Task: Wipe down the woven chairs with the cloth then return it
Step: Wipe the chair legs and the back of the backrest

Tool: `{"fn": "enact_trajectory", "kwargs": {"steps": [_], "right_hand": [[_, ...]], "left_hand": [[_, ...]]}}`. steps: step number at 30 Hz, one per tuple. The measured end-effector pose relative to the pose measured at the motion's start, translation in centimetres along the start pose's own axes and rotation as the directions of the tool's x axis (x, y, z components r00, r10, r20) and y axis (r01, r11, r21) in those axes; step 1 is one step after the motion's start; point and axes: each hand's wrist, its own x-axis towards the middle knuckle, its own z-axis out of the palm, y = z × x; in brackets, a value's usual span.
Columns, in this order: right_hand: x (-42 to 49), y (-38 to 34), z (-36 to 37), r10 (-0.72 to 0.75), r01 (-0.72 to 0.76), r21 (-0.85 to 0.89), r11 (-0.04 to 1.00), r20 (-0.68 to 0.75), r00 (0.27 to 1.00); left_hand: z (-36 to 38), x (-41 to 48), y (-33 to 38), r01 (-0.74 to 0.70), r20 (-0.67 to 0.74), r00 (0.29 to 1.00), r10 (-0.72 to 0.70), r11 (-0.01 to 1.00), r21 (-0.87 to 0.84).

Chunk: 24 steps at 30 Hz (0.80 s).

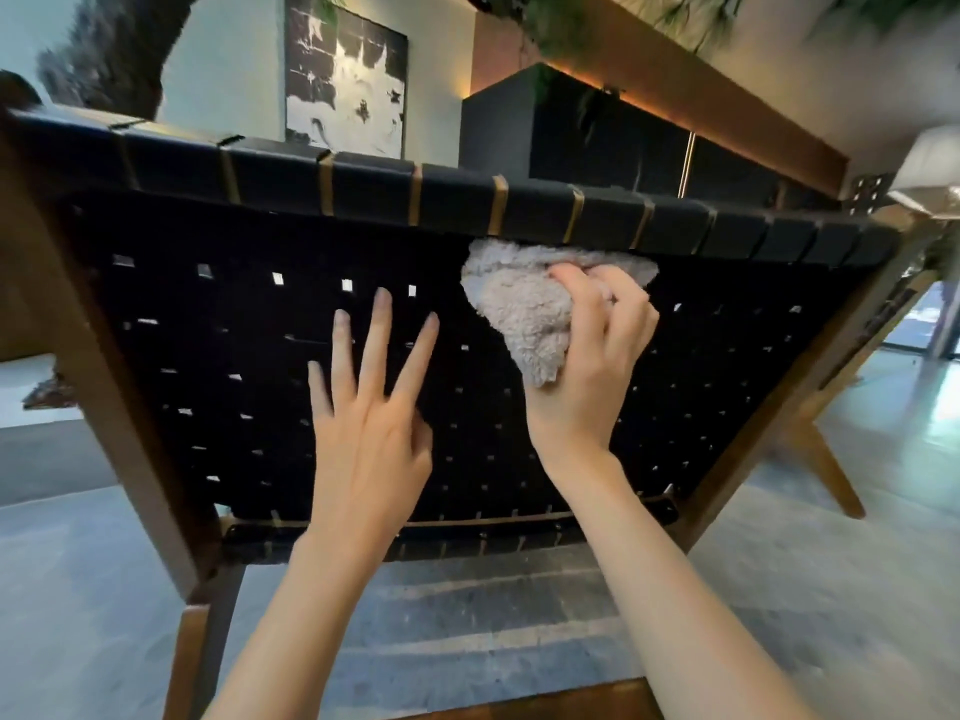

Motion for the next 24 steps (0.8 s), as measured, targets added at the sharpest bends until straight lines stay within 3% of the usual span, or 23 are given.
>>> {"fn": "enact_trajectory", "kwargs": {"steps": [3, 10, 15, 18, 23, 24], "right_hand": [[0.3, -0.5, 0.1, 0.034, -0.035, 0.003, 0.999, 0.107, 0.994], [-1.8, 1.2, 0.4, -0.028, 0.043, -0.06, 0.997, 0.23, 0.973], [-6.5, 2.3, 1.0, 0.034, -0.015, -0.059, 0.998, 0.33, 0.943], [-11.8, 3.9, 0.9, 0.062, -0.014, -0.098, 0.995, 0.507, 0.86], [-19.9, 6.5, 0.3, 0.153, -0.068, -0.139, 0.988, 0.807, 0.571], [-20.5, 6.5, 0.3, 0.149, -0.069, -0.133, 0.989, 0.811, 0.565]], "left_hand": [[-0.5, 0.0, -0.7, -0.023, 0.056, 0.998, 0.02, 0.999, 0.043], [-0.4, -0.1, -0.6, -0.005, 0.065, 0.998, 0.003, 1.0, 0.031], [0.3, -1.4, -1.2, 0.042, 0.103, 0.994, -0.045, 0.999, 0.032], [0.8, -2.3, -2.1, 0.046, 0.124, 0.991, -0.05, 0.998, 0.032], [1.7, -3.6, -3.3, 0.061, 0.173, 0.983, -0.068, 0.997, 0.047], [1.9, -3.8, -3.5, 0.051, 0.175, 0.983, -0.059, 0.998, 0.048]]}}
